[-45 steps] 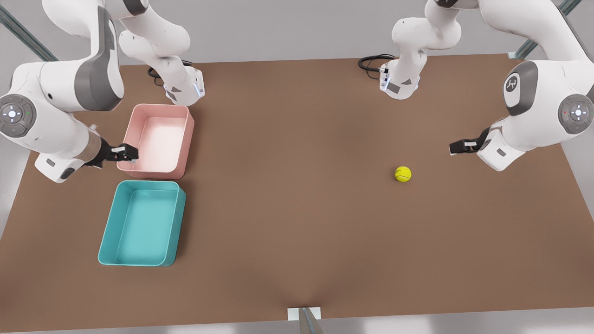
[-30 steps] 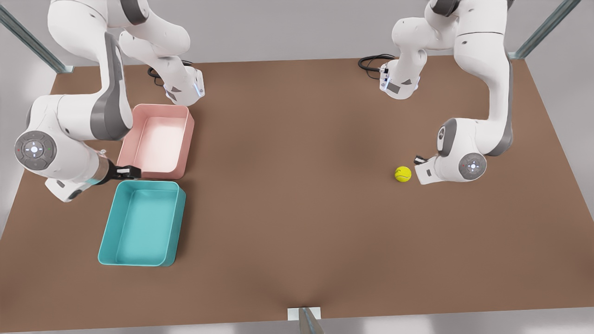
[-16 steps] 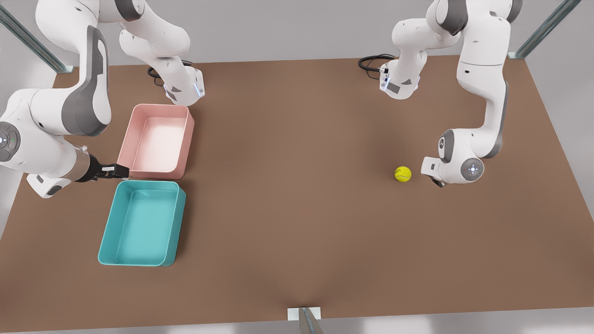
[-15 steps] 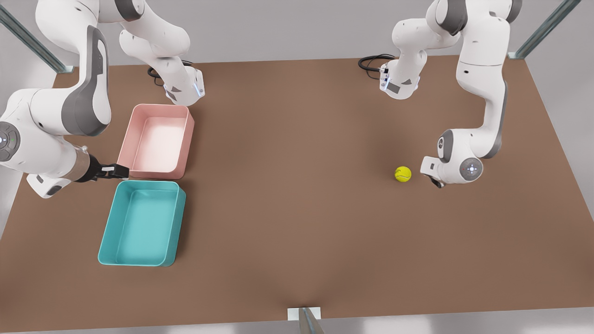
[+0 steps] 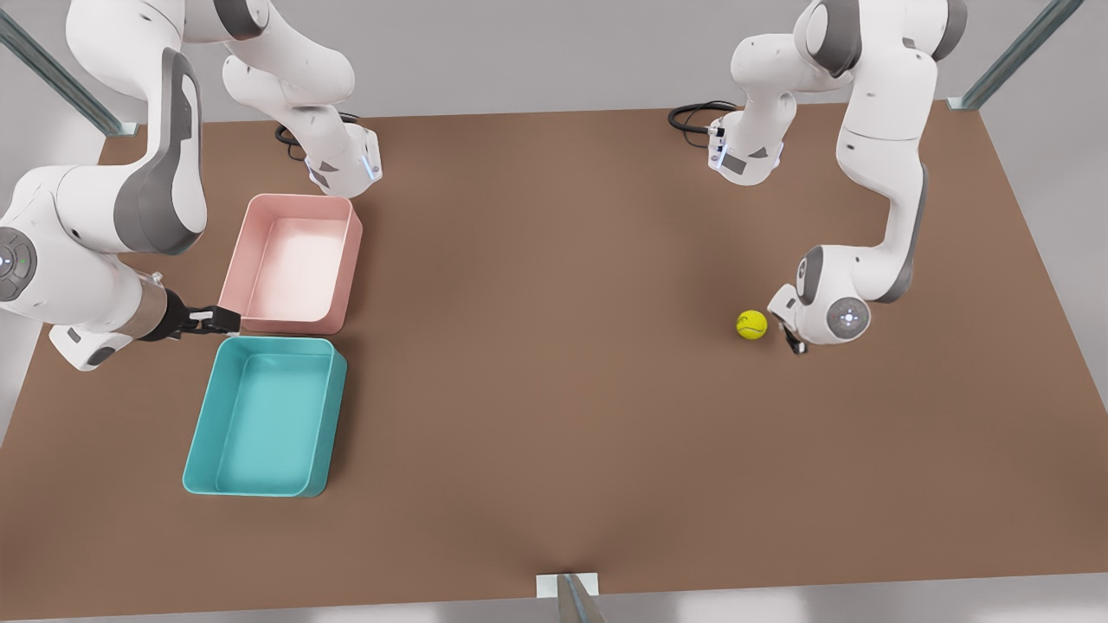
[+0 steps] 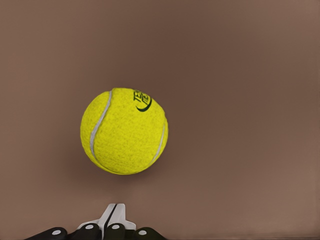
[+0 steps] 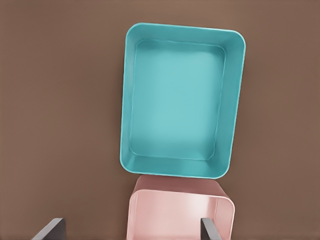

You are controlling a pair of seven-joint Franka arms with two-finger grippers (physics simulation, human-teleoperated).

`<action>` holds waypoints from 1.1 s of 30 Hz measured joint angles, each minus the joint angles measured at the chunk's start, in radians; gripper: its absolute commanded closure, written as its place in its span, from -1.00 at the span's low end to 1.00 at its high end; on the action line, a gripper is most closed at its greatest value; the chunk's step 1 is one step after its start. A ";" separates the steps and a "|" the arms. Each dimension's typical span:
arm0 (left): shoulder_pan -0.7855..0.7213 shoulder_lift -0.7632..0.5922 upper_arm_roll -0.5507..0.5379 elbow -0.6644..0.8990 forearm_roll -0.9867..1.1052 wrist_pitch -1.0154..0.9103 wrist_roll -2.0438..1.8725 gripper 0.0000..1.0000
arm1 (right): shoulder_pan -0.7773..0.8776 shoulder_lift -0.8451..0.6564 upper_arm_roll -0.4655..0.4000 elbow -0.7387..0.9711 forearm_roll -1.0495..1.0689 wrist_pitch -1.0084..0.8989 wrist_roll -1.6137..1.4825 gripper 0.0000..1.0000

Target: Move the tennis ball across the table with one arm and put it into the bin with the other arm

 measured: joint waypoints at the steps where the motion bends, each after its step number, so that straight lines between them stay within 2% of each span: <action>1: -0.001 -0.001 0.000 -0.005 0.003 0.001 0.007 0.57 | 0.000 0.000 0.000 0.000 0.000 0.000 -0.001 -1.00; 9: -0.050 -0.001 0.000 -0.014 0.005 0.010 0.044 0.57 | 0.001 0.002 0.000 -0.002 -0.001 0.000 -0.005 -1.00; 12: -0.151 0.011 0.000 0.007 -0.025 0.034 0.020 0.57 | 0.001 0.003 0.001 -0.003 -0.002 0.000 -0.007 -1.00; 16: -0.214 0.003 -0.081 0.071 -0.321 0.052 -0.069 0.57 | 0.003 0.004 0.001 -0.003 -0.003 0.000 -0.008 -1.00; 18: -0.176 0.000 -0.093 0.080 -0.498 0.057 -0.136 0.57 | 0.003 0.004 0.002 -0.002 -0.003 0.000 -0.009 -1.00; 20: -0.144 -0.004 -0.084 0.102 -0.580 0.057 -0.204 0.57 | 0.002 0.003 0.002 -0.001 -0.003 0.000 -0.009 -1.00; 21: -0.144 -0.024 -0.059 0.162 -0.538 0.031 -0.259 0.57 | 0.002 0.003 0.002 -0.001 -0.003 0.000 -0.010 -1.00; 22: -0.143 -0.036 -0.052 0.315 -0.441 -0.049 -0.327 0.54 | 0.001 0.003 0.002 -0.002 -0.003 0.000 -0.010 -1.00; 23: -0.141 -0.045 -0.054 0.494 -0.362 -0.159 -0.392 -0.45 | 0.001 0.003 0.002 -0.002 -0.003 0.000 -0.011 -1.00; 24: -0.138 -0.050 -0.062 0.670 -0.293 -0.291 -0.454 -1.00 | 0.001 0.004 0.002 -0.001 -0.002 0.000 -0.011 -1.00; 26: -0.119 -0.048 -0.080 0.945 -0.204 -0.549 -0.575 -1.00 | 0.002 0.005 0.002 -0.001 -0.002 0.000 -0.013 -1.00; 28: -0.115 -0.049 -0.107 1.067 -0.157 -0.734 -0.702 -1.00 | 0.002 0.005 0.002 -0.001 -0.002 0.000 -0.013 -1.00; 30: -0.165 -0.122 -0.037 0.989 -0.148 -0.837 -0.818 -1.00 | 0.002 0.005 0.002 -0.001 -0.001 0.000 -0.014 -1.00; 33: -0.149 -0.145 0.001 0.963 -0.156 -0.945 -0.965 -1.00 | 0.002 0.005 0.002 -0.001 0.000 0.000 -0.015 -1.00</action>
